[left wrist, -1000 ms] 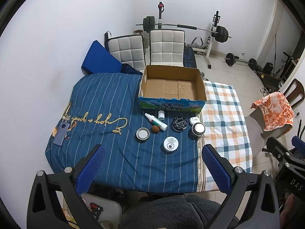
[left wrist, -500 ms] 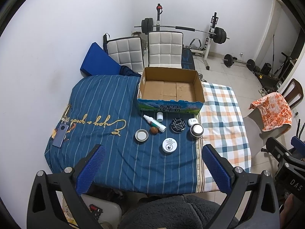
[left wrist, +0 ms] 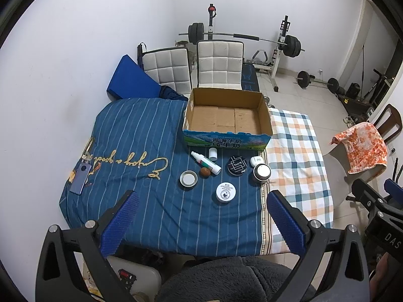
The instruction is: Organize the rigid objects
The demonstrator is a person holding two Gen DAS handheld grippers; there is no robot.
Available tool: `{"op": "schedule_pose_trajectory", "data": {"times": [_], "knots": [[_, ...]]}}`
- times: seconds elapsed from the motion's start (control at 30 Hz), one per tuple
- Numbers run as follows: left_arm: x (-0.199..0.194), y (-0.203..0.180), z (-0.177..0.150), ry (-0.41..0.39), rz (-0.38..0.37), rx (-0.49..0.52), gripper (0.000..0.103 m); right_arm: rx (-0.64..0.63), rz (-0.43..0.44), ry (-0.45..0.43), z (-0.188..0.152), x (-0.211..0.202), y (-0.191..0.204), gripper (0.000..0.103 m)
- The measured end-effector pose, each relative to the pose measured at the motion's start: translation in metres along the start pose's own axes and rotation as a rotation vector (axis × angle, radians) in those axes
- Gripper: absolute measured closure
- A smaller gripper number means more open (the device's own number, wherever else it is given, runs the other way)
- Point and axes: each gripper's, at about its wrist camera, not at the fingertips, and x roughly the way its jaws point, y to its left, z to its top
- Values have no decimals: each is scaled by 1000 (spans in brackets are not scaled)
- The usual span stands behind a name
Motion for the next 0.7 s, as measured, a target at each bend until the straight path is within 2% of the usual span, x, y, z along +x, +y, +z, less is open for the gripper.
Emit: {"op": "schedule_pose_trajectory", "data": {"times": [0.13, 0.43, 0.6, 0.7], "knots": [[10, 5, 2, 20, 1, -7, 0, 2, -1, 5, 1, 7, 1, 0], [58, 12, 14, 79, 1, -31, 0, 9, -26, 55, 5, 61, 0, 0], [118, 8, 22, 156, 8, -27, 0, 17, -29, 130, 10, 127, -3, 0], [162, 6, 27, 209, 3, -23, 0, 23, -37, 178, 18, 182, -3, 0]]}}
